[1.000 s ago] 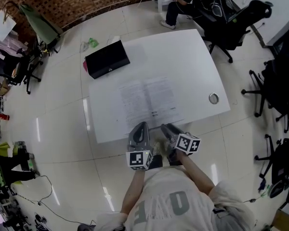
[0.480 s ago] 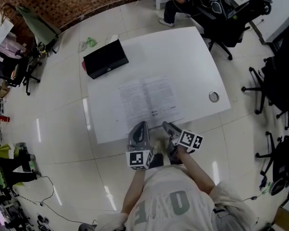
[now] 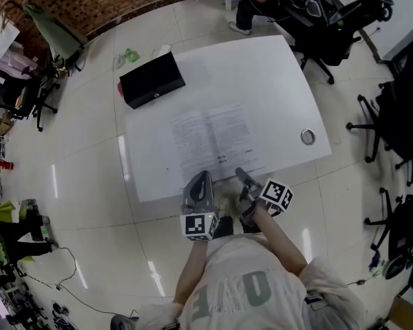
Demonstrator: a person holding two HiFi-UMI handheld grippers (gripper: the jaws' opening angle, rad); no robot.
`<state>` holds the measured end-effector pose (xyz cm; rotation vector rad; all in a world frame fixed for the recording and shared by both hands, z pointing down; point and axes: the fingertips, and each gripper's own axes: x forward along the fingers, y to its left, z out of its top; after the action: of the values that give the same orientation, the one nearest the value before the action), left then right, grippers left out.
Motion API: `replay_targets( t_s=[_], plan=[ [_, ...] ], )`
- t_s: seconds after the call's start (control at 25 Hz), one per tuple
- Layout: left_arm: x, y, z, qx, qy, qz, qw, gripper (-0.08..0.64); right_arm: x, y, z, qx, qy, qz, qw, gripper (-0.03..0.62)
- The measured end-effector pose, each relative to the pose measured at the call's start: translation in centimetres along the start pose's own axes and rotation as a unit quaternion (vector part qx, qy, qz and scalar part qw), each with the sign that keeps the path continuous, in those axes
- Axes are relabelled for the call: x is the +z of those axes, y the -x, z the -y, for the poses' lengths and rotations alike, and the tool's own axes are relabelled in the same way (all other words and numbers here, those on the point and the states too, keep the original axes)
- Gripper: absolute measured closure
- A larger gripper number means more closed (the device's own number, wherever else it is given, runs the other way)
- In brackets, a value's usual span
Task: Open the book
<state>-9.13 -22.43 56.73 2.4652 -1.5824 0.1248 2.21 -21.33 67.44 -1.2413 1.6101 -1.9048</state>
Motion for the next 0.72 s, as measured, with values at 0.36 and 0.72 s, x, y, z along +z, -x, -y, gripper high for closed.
replay_targets(
  t_s=[0.36, 0.72],
  plan=[
    [-0.5, 0.1, -0.2, -0.002, -0.009, -0.009, 0.9999, 0.543, -0.4, 0.1, -2.7, 0.025, 0.061, -0.005, 0.998, 0.353],
    [-7.3, -1.9, 4.0, -0.074, -0.128, -0.153, 0.9771, 0.543, -1.0, -0.6, -5.4, 0.057, 0.131, -0.038, 0.989, 0.367]
  ],
)
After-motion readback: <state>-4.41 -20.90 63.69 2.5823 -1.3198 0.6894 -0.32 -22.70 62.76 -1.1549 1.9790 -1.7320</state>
